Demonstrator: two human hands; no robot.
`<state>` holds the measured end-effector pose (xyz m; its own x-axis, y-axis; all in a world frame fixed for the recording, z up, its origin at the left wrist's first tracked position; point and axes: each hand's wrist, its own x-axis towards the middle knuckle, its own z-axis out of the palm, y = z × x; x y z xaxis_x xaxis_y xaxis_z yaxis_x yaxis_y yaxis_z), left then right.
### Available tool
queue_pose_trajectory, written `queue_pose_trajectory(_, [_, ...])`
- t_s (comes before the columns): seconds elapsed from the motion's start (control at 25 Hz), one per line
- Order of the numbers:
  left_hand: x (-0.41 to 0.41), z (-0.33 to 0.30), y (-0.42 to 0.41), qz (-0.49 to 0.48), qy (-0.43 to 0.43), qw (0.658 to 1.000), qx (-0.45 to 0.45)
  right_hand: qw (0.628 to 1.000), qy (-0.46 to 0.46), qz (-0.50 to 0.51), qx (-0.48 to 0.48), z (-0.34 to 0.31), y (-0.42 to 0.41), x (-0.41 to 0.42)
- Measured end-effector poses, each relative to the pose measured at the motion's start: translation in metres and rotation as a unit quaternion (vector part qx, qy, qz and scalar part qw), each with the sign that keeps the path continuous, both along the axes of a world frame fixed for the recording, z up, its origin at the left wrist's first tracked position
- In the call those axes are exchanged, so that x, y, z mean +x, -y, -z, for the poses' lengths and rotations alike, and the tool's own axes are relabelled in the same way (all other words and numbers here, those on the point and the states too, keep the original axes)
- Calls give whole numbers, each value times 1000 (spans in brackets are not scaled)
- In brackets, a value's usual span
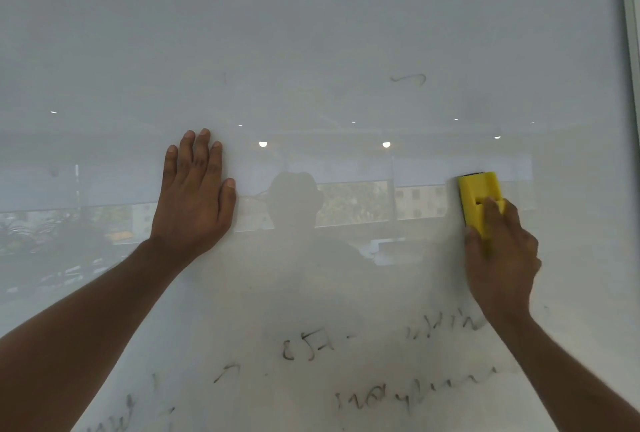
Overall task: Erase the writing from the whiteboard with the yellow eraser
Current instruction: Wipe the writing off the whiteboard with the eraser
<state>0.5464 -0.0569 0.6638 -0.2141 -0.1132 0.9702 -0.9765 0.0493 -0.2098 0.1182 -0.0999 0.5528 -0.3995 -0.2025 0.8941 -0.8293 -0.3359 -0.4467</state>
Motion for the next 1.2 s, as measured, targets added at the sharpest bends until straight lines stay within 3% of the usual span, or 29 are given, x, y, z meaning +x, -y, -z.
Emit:
queue_pose_trajectory(0.08, [0,0,0,-2,0,1000,3,1000,17,-8,-3,13,-5,22])
queue_pose_trajectory(0.16, [0,1,0,-1,0,1000,6,986,-159,-18,-54,51,-9,49])
queue_pose_trajectory(0.28, [0,3,1,6,0,1000,1,885,-458,-28,-84,128,-18,75])
queue_pose_trajectory(0.36, [1,5,1,11,4,1000,0,843,-533,-15,-72,127,-18,59])
queue_pose_trajectory(0.44, [2,9,0,15,9,1000,4,886,-460,11,-55,86,-12,45])
queue_pose_trajectory(0.52, [2,12,-1,19,6,1000,14,966,-254,29,-36,33,-10,36])
queue_pose_trajectory(0.6, [-3,15,-5,26,-7,999,20,995,-94,2,-24,-8,-13,47])
queue_pose_trajectory(0.64, [-9,17,-8,31,4,999,13,997,-74,-9,-21,-20,-16,60])
queue_pose_trajectory(0.8, [-55,30,-24,71,163,982,-60,960,-259,-86,-60,-39,-26,126])
queue_pose_trajectory(0.88, [-81,32,-28,75,180,979,-64,931,-319,-167,-58,-50,-29,148])
queue_pose_trajectory(1.04, [-79,22,-28,101,197,975,15,898,-340,-274,-60,-76,-29,166])
queue_pose_trajectory(1.2, [-57,20,-17,52,247,968,-4,862,-379,-335,-37,-92,-22,161])
